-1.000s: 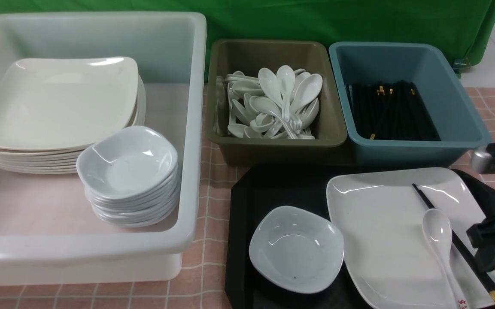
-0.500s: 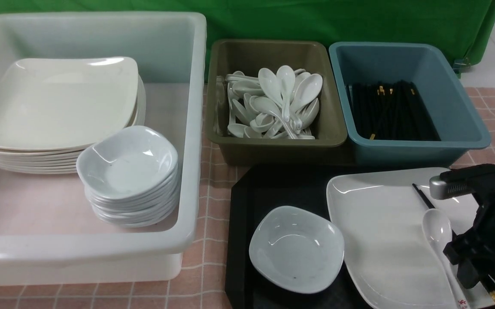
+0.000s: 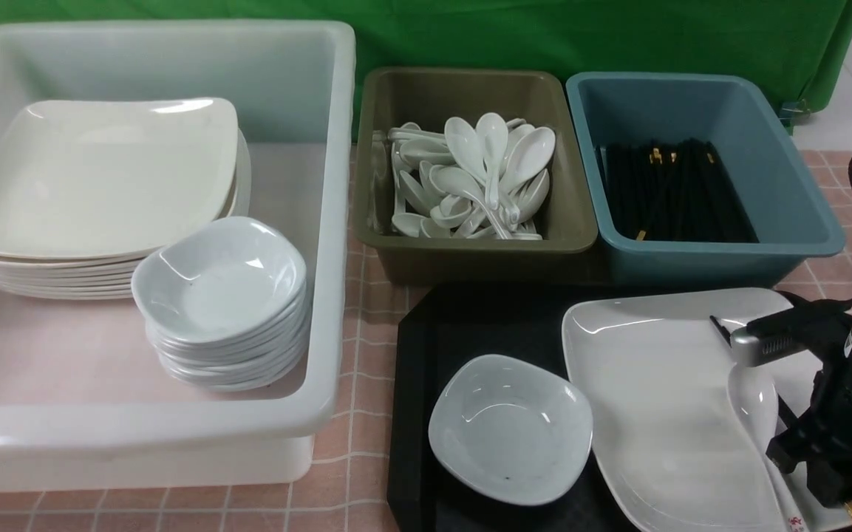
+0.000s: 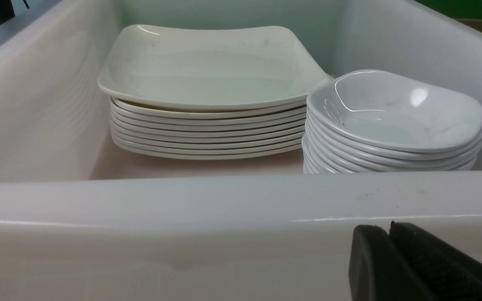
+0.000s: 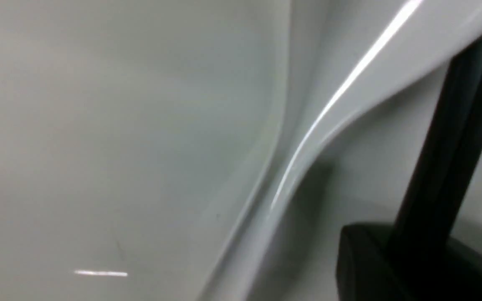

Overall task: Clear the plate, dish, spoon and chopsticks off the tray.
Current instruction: Use the right arm to grab a pair of chopsticks from the plate, then use the right arm to put the chopsticks into the small storage box on the right

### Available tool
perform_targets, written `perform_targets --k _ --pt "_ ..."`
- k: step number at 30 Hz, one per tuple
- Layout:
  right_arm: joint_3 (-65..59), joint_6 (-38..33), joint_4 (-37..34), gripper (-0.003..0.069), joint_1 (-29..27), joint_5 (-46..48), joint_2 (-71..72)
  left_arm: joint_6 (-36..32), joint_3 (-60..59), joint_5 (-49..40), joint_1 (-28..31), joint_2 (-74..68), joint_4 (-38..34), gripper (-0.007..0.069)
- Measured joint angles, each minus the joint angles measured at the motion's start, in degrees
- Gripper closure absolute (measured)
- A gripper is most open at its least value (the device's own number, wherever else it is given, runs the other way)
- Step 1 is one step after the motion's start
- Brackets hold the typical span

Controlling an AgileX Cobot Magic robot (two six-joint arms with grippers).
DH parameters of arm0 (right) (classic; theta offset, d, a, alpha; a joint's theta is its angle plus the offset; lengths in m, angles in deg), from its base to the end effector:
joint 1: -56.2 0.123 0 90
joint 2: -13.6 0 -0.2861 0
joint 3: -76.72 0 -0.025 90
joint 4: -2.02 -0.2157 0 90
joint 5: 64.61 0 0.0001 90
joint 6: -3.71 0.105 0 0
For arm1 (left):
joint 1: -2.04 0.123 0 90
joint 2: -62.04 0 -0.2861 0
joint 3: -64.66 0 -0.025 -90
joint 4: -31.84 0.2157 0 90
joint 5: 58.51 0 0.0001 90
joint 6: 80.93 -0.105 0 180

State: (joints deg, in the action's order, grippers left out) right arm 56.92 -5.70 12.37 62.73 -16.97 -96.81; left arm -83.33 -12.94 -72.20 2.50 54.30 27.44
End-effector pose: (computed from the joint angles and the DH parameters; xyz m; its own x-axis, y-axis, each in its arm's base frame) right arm 0.2850 0.0186 0.1670 -0.9218 -0.3876 -0.0063 -0.3830 0.9131 -0.1401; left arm 0.0332 -0.0016 0.1875 -0.1565 -0.0340 -0.9871 0.0048 0.9994 -0.0352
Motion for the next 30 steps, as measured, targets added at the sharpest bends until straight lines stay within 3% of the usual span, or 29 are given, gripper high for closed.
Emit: perform_targets --k 13,17,18,19,20,23,25,30 --pt "10.38 2.12 0.11 0.0484 0.0 10.29 11.72 0.0 0.0 0.0 0.0 0.0 0.0 0.0603" --pt "14.03 6.96 0.11 0.0484 0.0 0.92 15.8 0.0 0.0 0.0 0.0 0.0 0.0 0.0603" --pt "15.13 10.19 0.11 0.0484 0.0 -8.55 16.82 0.0 0.0 0.0 0.0 0.0 0.0 0.0603" --pt "15.29 10.58 0.11 0.0484 0.0 -9.68 16.96 0.0 0.0 0.0 0.0 0.0 0.0 0.0603" --pt "15.58 13.82 0.11 0.0484 0.0 -20.46 16.98 0.0 0.0 0.0 0.0 0.0 0.0 0.0603" --pt "16.04 18.48 0.0 0.0484 0.0 -34.39 14.84 0.0 0.0 0.0 0.0 0.0 0.0 0.0603" --pt "17.43 21.27 0.0 0.0484 0.0 -40.15 11.48 0.0 0.0 0.0 0.0 0.0 0.0 0.0603" --pt "24.58 22.78 0.0 0.0484 0.0 -42.32 -0.53 0.0 0.0 0.0 0.0 0.0 0.0 0.0603"
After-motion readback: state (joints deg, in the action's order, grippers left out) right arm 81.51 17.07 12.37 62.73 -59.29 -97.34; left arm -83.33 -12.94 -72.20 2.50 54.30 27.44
